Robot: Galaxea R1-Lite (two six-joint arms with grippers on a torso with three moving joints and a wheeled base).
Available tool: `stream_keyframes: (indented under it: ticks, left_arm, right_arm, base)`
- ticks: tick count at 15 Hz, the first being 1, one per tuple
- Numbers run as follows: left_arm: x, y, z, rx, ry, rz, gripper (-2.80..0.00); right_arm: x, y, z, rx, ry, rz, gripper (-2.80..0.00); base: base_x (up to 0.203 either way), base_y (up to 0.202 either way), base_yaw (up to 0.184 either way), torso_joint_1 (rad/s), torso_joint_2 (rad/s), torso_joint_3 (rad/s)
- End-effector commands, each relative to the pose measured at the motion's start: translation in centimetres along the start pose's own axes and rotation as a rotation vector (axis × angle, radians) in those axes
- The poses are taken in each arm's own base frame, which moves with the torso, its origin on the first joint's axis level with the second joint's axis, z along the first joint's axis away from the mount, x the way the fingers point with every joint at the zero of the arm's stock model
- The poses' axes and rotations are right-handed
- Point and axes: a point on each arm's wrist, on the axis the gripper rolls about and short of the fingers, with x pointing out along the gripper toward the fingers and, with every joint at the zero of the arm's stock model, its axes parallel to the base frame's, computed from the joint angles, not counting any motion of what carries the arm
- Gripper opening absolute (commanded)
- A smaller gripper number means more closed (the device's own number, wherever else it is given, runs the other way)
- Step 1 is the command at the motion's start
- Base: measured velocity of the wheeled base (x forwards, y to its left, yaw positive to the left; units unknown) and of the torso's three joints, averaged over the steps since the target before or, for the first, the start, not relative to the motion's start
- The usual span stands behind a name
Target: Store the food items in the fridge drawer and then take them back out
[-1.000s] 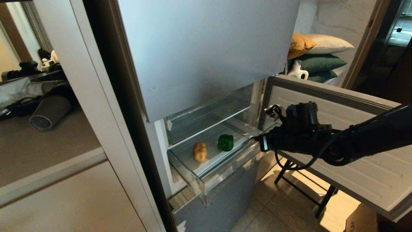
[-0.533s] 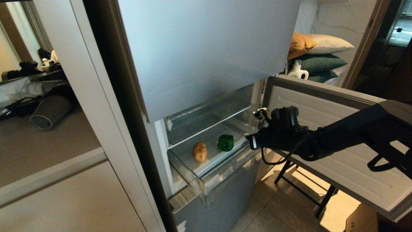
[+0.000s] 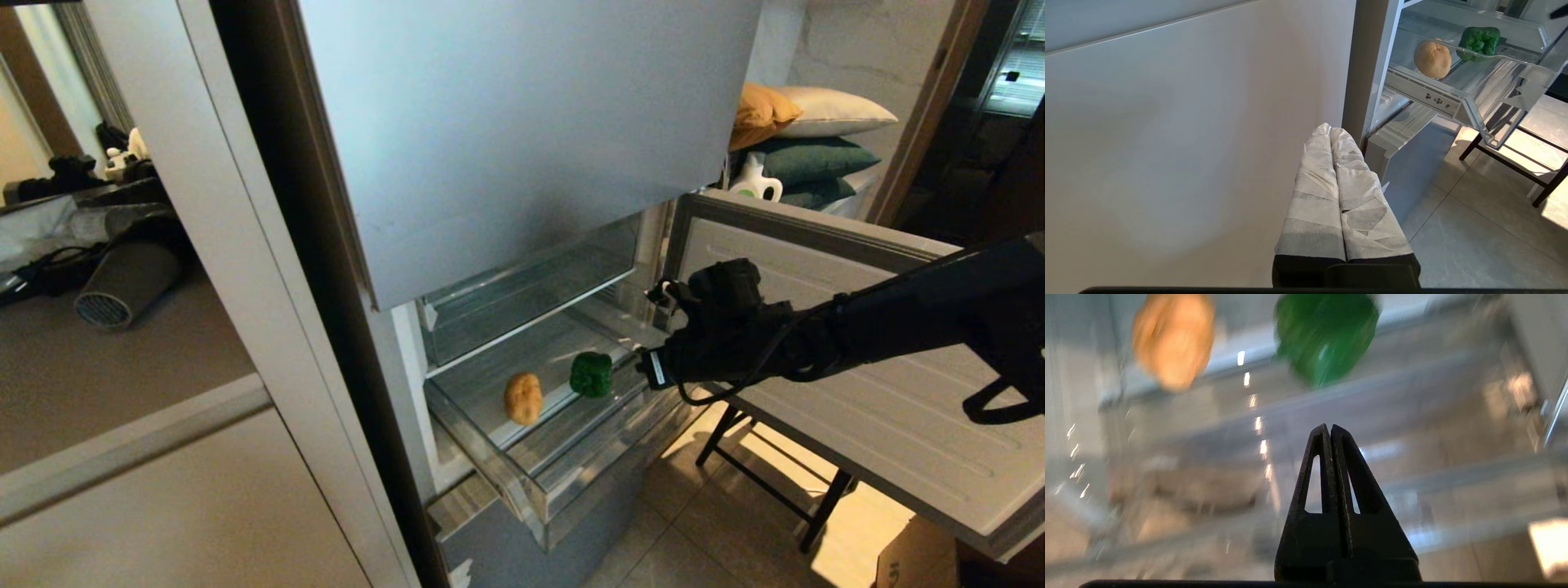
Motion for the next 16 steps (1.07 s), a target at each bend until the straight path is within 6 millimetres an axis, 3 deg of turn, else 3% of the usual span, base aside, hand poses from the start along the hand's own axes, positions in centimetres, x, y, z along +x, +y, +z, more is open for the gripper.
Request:
stream_keyframes:
  ticks: [1, 3, 5, 12, 16]
  left_arm:
    - [0.0, 0.0, 0.0, 0.000, 0.000, 0.001, -2.80]
    - [0.0, 0.0, 0.0, 0.000, -0.001, 0.001, -2.80]
    - [0.0, 0.0, 0.0, 0.000, 0.000, 0.001, -2.80]
    - [0.0, 0.0, 0.0, 0.000, 0.000, 0.001, -2.80]
    - [0.0, 0.0, 0.0, 0.000, 0.000, 0.001, -2.80]
  right_arm:
    - [-2.7, 0.5, 1.0, 0.000, 0.022, 0.002, -2.80]
    - [-4.4, 0.7, 1.3, 0.001, 0.054, -0.006, -2.80]
    - [-4.8, 0.7, 1.2, -0.002, 0.073, -0.036, -2.80]
    - [0.2, 0.0, 0.6, -0.035, 0.047, -0.033, -2.80]
    - [0.3, -0.2, 0.2, -0.069, 0.069, -0.034, -2.80]
  base:
    - [0.000, 0.000, 0.000, 0.000, 0.00, 0.000]
    - [0.000, 0.000, 0.000, 0.000, 0.00, 0.000]
    - [0.000, 0.000, 0.000, 0.000, 0.00, 0.000]
    - [0.000, 0.000, 0.000, 0.000, 0.00, 0.000]
    - [0.000, 0.000, 0.000, 0.000, 0.00, 0.000]
